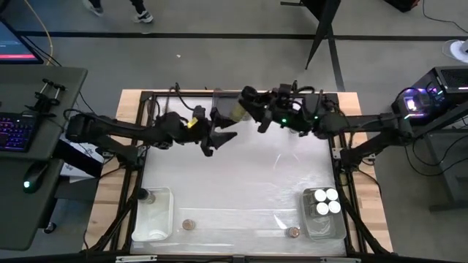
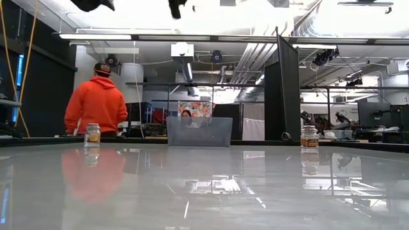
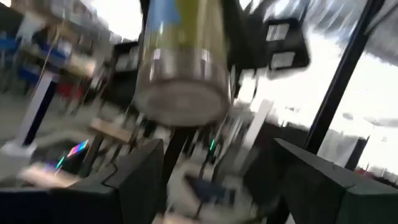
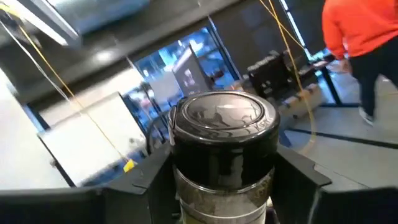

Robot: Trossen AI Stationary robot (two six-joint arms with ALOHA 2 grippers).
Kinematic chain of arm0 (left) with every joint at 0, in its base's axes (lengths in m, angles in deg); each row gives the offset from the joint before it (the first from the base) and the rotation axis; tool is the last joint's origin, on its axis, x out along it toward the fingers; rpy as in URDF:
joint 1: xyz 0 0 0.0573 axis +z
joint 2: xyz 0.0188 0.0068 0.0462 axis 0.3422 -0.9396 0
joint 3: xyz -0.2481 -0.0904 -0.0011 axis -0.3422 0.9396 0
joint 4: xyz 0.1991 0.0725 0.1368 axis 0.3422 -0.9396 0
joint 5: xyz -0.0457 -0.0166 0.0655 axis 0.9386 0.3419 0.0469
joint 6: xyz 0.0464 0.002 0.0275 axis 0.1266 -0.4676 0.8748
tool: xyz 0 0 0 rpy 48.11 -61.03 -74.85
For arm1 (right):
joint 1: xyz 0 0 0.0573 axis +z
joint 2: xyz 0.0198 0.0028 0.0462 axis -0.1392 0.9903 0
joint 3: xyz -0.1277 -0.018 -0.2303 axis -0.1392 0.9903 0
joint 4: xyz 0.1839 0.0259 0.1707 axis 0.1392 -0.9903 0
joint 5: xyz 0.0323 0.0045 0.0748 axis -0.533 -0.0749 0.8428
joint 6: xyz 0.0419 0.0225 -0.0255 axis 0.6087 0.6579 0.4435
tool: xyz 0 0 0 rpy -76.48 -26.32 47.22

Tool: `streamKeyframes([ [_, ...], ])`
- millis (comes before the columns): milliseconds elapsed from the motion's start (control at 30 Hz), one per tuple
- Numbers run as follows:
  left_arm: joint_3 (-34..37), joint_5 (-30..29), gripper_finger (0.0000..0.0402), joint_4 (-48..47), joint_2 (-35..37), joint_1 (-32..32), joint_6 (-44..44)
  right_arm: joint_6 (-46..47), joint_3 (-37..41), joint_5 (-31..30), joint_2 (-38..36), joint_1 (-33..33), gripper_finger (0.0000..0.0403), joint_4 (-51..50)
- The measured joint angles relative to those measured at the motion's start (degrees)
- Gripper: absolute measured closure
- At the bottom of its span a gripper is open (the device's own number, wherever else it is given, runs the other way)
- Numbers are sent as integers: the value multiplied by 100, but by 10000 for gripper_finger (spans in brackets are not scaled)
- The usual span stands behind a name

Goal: Sort spices by type
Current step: Put the black seasoning bottle into the white bin

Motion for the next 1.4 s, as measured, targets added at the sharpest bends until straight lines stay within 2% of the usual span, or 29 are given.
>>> streamKeyframes([
  [133,2,156,121,-1793,527,53,606,-49,-4,258,-430,0,208,-1116],
  [300,-2,-59,121,-3737,1249,37,1612,513,-8,1282,-542,9,208,-3335],
  [400,-2,-103,121,-4151,1447,-27,1921,827,-7,1513,-221,141,208,-4278],
  [467,-4,-104,121,-4264,1449,-99,1990,803,-4,1524,113,279,208,-4567],
  [600,-4,-154,121,-4562,1297,-300,2508,447,2,1774,796,507,208,-4357],
  [700,-4,-182,120,-4664,1175,-537,3270,205,0,2426,1142,606,208,-3998],
  [833,-2,-314,120,-4793,1107,-1003,4845,148,0,3299,1347,622,208,-3675],
  [1000,-3,-675,120,-4801,1107,-1582,7063,99,0,3949,1348,602,208,-3527],
  [1200,-48,-699,120,-4616,890,-1703,7480,-78,0,4176,1418,601,208,-3340],
  [1300,-54,-698,120,-4217,656,-1653,7537,-69,0,4335,1607,601,208,-3206],
  [1400,-101,-648,120,-4284,402,-1637,7546,-27,0,4463,1847,596,208,-3161],
])
